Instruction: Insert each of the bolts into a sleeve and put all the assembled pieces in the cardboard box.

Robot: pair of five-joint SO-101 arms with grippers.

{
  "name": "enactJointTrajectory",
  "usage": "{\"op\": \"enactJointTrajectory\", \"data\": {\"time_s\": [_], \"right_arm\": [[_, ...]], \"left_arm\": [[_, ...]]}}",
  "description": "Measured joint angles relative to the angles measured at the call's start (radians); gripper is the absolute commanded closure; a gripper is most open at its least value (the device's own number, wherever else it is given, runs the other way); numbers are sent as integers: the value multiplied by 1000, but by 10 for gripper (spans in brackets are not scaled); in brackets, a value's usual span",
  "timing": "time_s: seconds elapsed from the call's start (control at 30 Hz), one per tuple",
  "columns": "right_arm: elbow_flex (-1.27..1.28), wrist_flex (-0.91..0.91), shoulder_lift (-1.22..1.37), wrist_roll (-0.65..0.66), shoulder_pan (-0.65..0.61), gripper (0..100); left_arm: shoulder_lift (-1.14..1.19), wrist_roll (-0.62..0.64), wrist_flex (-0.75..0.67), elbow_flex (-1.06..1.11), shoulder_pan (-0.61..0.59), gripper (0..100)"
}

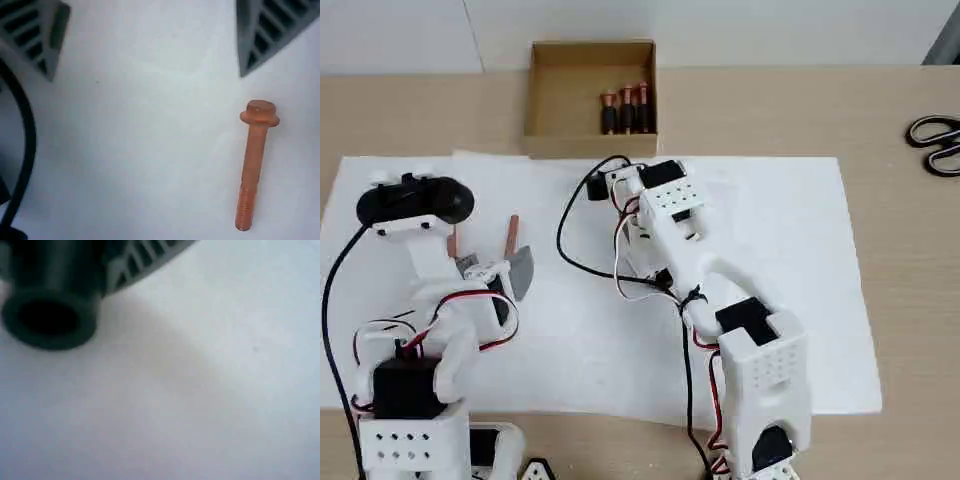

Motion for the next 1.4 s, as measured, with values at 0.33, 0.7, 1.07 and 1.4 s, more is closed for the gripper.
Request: {"op": "enactJointTrajectory", "data": {"time_s": [0.33,0.7,1.07,1.4], "right_arm": [[-84,124,-17,28,41,995],[-87,146,-265,101,55,995],[-87,149,-281,107,193,995],[-87,150,-281,107,216,995]], "left_arm": [[2,-66,40,-38,-29,774],[265,-163,78,-265,-166,774],[921,-354,78,-562,-192,775],[1398,-368,78,-809,-333,775]]}}
